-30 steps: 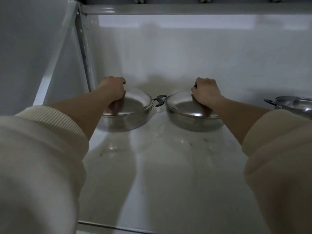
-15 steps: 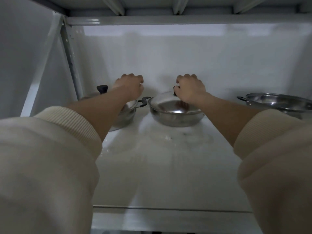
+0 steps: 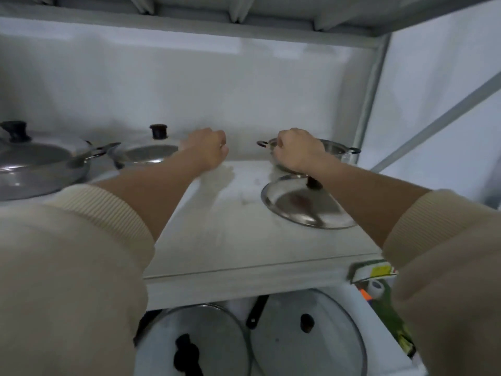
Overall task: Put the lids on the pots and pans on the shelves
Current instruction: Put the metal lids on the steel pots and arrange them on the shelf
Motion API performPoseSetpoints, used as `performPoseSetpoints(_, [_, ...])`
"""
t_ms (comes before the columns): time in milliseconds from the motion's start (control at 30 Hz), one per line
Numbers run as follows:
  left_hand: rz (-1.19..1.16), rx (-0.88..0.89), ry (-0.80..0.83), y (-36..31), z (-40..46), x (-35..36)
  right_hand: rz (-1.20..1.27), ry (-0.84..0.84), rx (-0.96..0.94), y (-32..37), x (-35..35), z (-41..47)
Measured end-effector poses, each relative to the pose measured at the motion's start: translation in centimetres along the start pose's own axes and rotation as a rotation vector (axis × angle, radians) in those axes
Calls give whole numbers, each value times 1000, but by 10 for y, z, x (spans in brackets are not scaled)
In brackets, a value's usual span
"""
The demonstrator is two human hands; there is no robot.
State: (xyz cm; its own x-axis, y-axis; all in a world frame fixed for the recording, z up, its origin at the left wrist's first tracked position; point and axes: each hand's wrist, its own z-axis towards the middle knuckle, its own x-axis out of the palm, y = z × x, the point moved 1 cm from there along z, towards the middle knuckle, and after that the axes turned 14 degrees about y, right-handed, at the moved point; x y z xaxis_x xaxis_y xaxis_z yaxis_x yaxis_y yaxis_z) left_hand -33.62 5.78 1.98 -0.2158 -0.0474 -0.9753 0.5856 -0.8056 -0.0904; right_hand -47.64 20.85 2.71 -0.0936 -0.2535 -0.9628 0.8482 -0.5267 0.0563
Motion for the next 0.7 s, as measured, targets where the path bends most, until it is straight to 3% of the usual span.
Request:
performPoseSetpoints(167, [-43, 22, 75, -79, 24, 25, -10, 84, 60, -68, 8, -19])
performPoseSetpoints(367, [-155, 71, 153, -120, 63, 46, -77, 187, 23, -85, 40, -12])
performPoseSetpoints(567, [-676, -64, 303, -133, 98, 56, -31, 136, -75, -99, 31, -16])
performPoseSetpoints(700, [-919, -161, 367, -140, 114, 61, 16, 41, 8, -131, -7, -26])
